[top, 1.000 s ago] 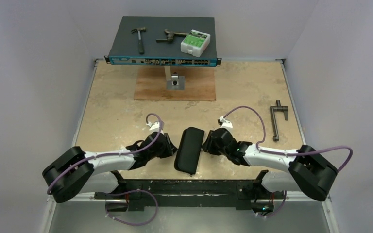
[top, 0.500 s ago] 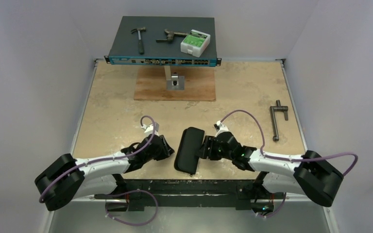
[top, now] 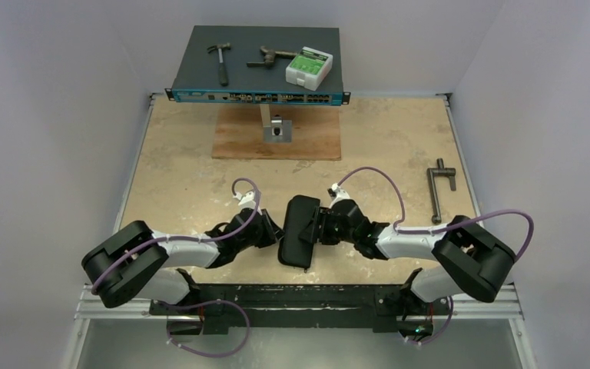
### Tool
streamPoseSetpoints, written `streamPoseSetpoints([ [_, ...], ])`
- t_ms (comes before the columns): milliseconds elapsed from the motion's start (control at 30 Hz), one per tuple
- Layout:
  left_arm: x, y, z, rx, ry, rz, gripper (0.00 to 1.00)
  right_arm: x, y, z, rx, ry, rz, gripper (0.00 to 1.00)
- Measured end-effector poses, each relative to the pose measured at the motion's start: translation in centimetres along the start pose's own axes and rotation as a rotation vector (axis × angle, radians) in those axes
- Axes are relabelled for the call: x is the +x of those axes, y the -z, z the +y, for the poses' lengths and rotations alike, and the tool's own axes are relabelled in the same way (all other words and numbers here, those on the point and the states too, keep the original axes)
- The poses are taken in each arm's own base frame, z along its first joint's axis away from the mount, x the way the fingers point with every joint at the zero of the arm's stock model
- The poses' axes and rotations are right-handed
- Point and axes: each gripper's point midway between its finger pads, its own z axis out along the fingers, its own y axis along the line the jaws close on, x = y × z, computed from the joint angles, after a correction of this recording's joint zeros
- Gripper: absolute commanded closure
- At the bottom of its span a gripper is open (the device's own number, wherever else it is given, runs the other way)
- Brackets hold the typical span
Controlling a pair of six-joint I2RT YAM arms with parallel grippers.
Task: Sort the hair-cutting tools
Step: Adjust the hairdressing tool bag at the center of the board.
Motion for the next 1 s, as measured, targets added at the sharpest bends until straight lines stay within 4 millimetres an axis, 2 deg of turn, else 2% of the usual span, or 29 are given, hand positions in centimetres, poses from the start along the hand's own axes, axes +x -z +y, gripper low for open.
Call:
streamPoseSetpoints([
  [133, -0.4, -0.3, -0.1, 0.007, 0.005, -0.018, 0.85, -0.7, -0.4, -0.5, 0.044, -0.003, -0.016, 0.67],
  [300, -0.4, -0.3, 0.0, 0.009, -0.009, -0.02, 0.85, -0.8, -0.4, -0.8, 0.068, -0.012, -0.019, 0.77],
  [500, -0.6, -0.5, -0.2, -0.004, -0.039, -0.014, 0.84, -0.9, -0.4, -0.9, 0.075, -0.018, -0.023, 1.0],
  [733, -0.8, 0.0, 0.2, -0.045, -0.047, -0.014, 0.78, -0.9, -0.3, -0.6, 0.07, -0.031, -0.025, 1.0],
  [1000, -1.1, 2.9, 2.1, -0.122, -0.063, -0.043, 0.66, -1.5, 1.5, -0.1, 0.061, -0.078, -0.082, 1.0],
])
